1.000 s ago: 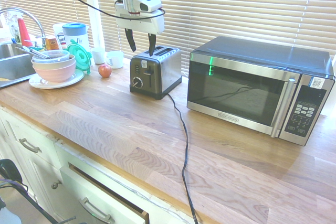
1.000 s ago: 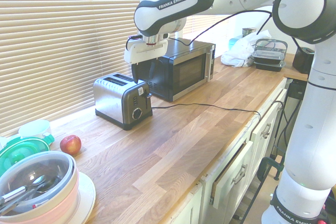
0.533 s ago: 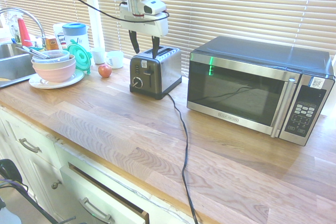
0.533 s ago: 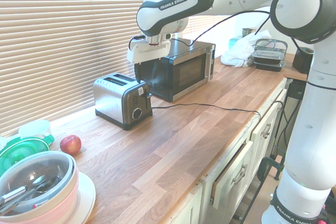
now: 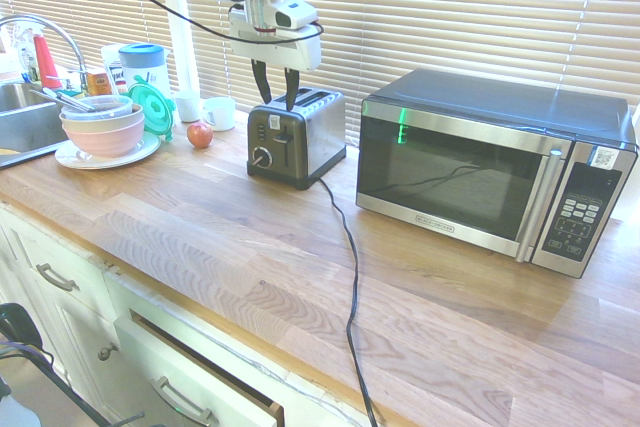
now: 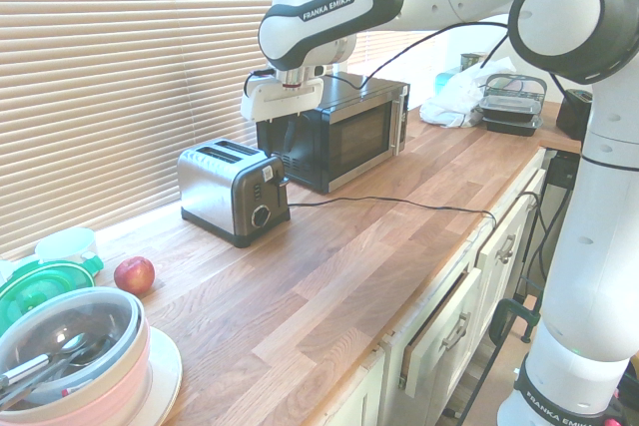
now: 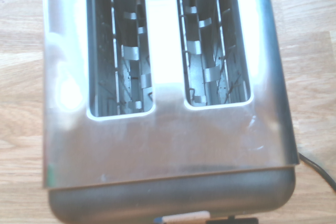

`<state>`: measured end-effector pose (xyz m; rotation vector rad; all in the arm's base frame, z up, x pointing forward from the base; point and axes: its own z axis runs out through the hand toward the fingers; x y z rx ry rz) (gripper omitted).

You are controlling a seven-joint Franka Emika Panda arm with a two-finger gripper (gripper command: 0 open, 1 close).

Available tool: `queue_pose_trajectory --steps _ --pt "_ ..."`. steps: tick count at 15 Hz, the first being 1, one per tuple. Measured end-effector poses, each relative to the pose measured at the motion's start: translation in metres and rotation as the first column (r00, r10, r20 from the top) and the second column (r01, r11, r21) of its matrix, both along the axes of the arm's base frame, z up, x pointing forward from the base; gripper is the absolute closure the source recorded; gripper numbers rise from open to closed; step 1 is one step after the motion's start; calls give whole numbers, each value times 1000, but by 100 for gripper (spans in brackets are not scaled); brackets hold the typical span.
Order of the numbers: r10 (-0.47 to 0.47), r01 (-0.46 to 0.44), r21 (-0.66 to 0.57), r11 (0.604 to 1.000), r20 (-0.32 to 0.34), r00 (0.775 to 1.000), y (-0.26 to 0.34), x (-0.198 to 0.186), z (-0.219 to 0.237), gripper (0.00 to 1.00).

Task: Press the toaster

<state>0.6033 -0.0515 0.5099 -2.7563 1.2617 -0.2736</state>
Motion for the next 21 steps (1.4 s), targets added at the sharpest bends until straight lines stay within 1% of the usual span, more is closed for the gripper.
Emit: queue_pose_trajectory --steps 8,13,17,21 --pt "5 -5 -3 1000 -1 1000 -4 9 -2 100" --pt "15 -15 0 1000 -35 999 -1 15 -23 100" --pt "18 -18 7 1000 -51 999 -3 14 -30 100" --pt "20 -19 13 1000 -79 997 -4 15 -49 100"
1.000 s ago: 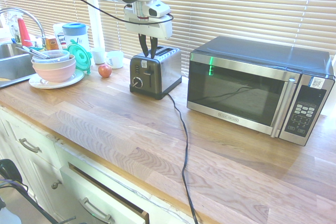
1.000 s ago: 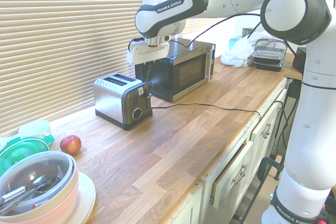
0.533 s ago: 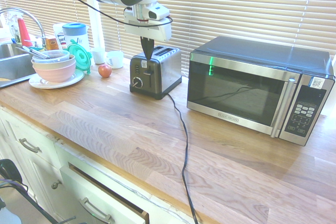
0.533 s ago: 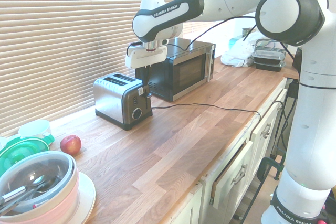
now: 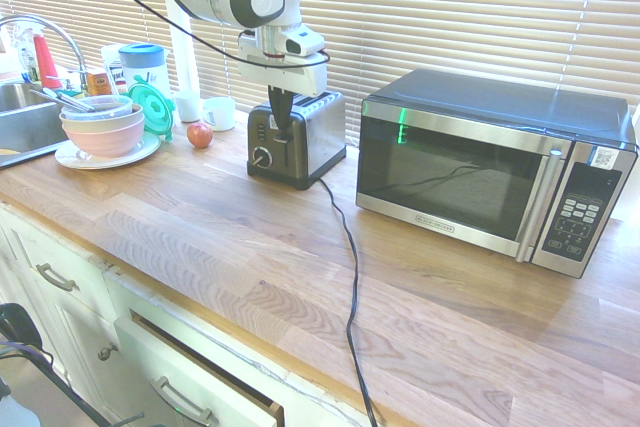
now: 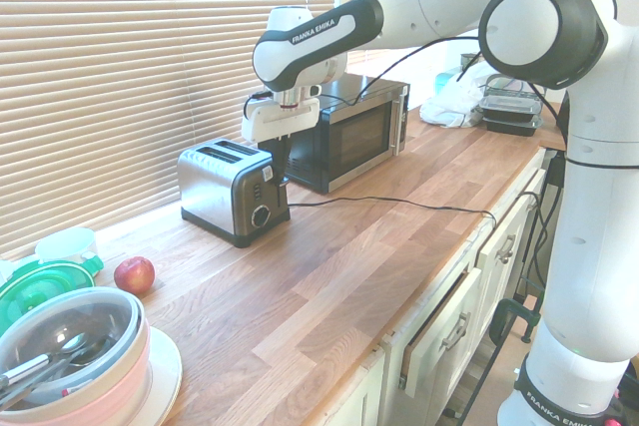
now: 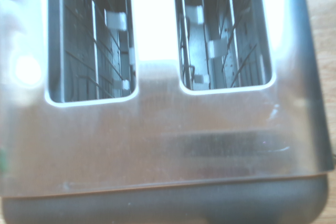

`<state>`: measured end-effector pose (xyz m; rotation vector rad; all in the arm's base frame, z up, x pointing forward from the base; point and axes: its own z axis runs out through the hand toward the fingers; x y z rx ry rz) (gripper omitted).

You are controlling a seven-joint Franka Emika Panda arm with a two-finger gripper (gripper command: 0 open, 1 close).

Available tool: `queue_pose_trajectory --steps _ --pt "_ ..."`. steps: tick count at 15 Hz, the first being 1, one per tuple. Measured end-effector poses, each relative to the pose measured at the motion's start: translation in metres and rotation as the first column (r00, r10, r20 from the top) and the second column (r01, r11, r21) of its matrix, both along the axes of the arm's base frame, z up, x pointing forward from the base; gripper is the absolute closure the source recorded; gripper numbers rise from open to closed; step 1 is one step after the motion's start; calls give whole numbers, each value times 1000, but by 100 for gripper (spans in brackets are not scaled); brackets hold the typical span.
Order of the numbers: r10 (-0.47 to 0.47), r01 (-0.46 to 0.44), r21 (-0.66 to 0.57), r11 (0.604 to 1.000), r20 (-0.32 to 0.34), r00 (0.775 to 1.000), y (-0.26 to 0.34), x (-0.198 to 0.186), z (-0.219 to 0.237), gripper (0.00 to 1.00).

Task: Press the toaster

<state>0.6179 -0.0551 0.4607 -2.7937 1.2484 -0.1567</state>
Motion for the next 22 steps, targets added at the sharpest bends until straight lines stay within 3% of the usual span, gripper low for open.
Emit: queue_pose_trajectory --steps 10,17,20,22 --pt "5 -5 -7 1000 26 1000 -2 -2 -61 100" --pt "24 -23 -21 1000 64 998 11 -8 -67 100" --pt "40 -39 -16 999 16 999 35 -11 -108 100" --pt "34 -34 -13 999 21 999 35 -10 -109 100"
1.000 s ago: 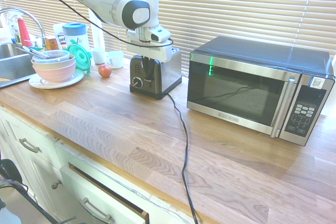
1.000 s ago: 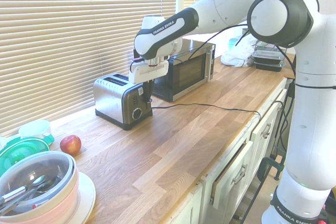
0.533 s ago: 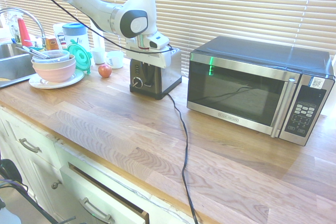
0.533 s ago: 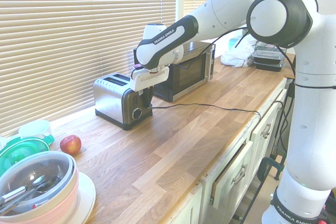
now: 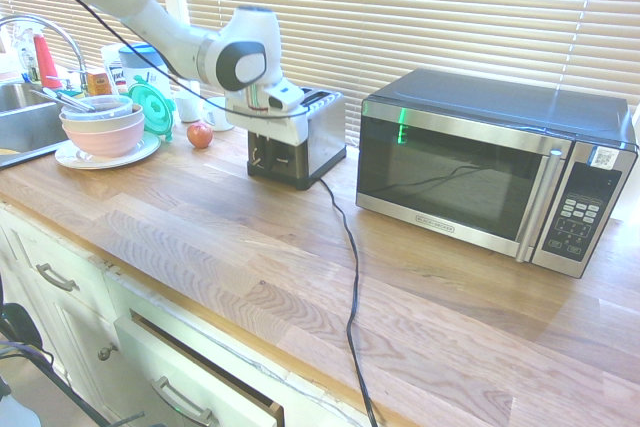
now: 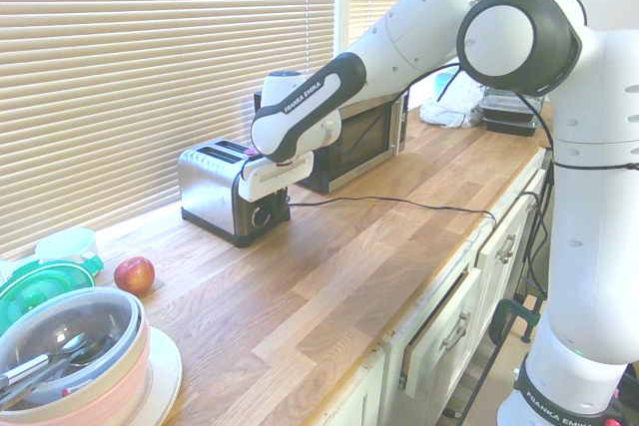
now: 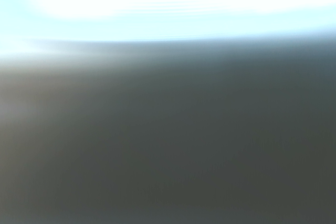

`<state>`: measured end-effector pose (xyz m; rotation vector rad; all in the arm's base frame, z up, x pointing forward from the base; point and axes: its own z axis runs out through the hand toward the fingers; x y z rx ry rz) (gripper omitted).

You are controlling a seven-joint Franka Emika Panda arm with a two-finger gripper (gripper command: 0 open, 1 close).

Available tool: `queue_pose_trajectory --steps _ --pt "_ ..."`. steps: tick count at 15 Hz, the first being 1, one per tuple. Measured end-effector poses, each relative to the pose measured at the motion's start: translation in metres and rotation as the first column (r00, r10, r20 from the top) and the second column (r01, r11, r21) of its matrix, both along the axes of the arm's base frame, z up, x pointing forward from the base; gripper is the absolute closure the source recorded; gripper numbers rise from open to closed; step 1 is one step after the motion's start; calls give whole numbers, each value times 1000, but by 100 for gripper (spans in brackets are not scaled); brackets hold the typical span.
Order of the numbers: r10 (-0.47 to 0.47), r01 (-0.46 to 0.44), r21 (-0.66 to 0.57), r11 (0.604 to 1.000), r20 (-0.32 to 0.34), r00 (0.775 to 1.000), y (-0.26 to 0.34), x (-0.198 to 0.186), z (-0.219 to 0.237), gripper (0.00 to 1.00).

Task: Press the toaster

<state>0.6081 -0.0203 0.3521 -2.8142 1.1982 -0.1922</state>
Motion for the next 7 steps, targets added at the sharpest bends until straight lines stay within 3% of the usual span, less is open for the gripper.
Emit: queue_pose_trajectory --steps 4,6,7 --pt "-19 18 28 999 15 1000 -6 -5 0 100" --pt "-21 20 52 998 34 999 -22 -27 -1 100" --pt "-26 24 53 998 47 999 -41 -44 2 0"
